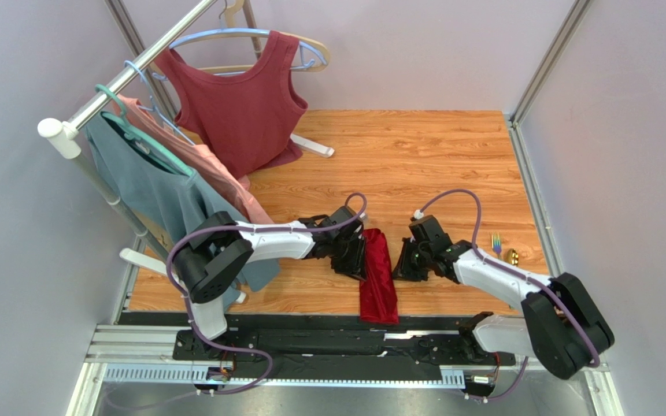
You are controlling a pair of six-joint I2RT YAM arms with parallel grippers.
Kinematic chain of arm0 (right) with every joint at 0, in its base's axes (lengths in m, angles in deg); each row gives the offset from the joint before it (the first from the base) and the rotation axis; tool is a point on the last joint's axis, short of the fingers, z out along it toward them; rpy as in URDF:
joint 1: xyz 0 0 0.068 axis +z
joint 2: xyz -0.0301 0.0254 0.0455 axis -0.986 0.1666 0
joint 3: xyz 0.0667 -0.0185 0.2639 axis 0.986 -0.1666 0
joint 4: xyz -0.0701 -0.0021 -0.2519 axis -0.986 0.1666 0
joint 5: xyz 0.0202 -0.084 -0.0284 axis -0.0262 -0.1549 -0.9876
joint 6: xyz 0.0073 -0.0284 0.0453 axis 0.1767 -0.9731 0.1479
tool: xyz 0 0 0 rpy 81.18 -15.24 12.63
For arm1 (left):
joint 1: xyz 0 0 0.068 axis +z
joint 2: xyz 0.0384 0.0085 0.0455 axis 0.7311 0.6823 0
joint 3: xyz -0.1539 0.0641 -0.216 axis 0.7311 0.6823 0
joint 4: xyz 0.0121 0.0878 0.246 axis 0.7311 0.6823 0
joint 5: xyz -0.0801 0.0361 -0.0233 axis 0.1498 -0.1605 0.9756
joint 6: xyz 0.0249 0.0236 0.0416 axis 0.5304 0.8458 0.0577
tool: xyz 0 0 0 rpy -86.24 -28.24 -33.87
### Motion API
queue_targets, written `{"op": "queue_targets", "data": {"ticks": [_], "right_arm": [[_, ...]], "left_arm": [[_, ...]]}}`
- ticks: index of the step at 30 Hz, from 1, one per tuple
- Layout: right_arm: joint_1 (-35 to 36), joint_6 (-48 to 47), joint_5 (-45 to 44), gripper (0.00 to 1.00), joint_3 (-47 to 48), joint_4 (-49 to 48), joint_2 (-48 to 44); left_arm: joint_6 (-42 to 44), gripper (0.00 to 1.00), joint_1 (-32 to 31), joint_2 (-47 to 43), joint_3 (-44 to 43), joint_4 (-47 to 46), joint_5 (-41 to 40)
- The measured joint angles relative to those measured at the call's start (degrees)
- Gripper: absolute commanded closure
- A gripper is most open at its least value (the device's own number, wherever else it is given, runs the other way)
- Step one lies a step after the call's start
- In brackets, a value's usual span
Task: Fold the napkin into a case and place the utensils inside
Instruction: Grasp the top corner of the smaller rectangle folded napkin from the folded napkin.
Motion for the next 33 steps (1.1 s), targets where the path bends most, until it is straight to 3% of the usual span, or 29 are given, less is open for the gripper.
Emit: {"op": "queue_targets", "data": {"ticks": [4, 8, 10, 11, 16, 19, 27, 33], "right_arm": [[-0.13, -0.31, 0.13, 1.0, 3.3, -1.4, 4.72], [-0.61, -1.36, -1.4, 1.0, 5.97, -1.22, 7.41], [-0.81, -1.92, -2.27, 1.0, 6.32, -0.48, 7.43], [-0.9, -2.12, -2.54, 1.0, 6.43, -0.11, 7.37], [-0.96, -3.06, -3.89, 1.0, 6.47, 1.88, 5.64], [-1.05, -3.56, -4.15, 1.0, 6.47, 2.34, 3.93], [-1.16, -4.15, -4.07, 1.0, 5.6, 2.54, 0.11], [-1.16, -4.57, -3.91, 1.0, 5.4, 2.75, -0.79]], "left_arm": [[1.09, 0.67, 2.1, 2.86, -4.07, 0.74, -0.33], [2.78, 0.51, 3.63, 2.62, -5.6, 3.17, -3.23], [3.37, 0.49, 3.85, 0.85, -4.79, 4.52, -4.26], [3.5, 0.42, 3.76, -0.85, -3.48, 4.79, -4.24], [2.58, 0.34, 2.36, -9.42, 1.46, 4.55, 1.16], [1.16, 0.21, 1.29, -9.57, 1.46, 0.74, 6.51], [-1.16, 0.2, -0.72, -3.65, 1.33, -1.88, 9.94], [-1.64, 0.42, -1.36, -3.06, 0.35, -1.29, 8.37]]}}
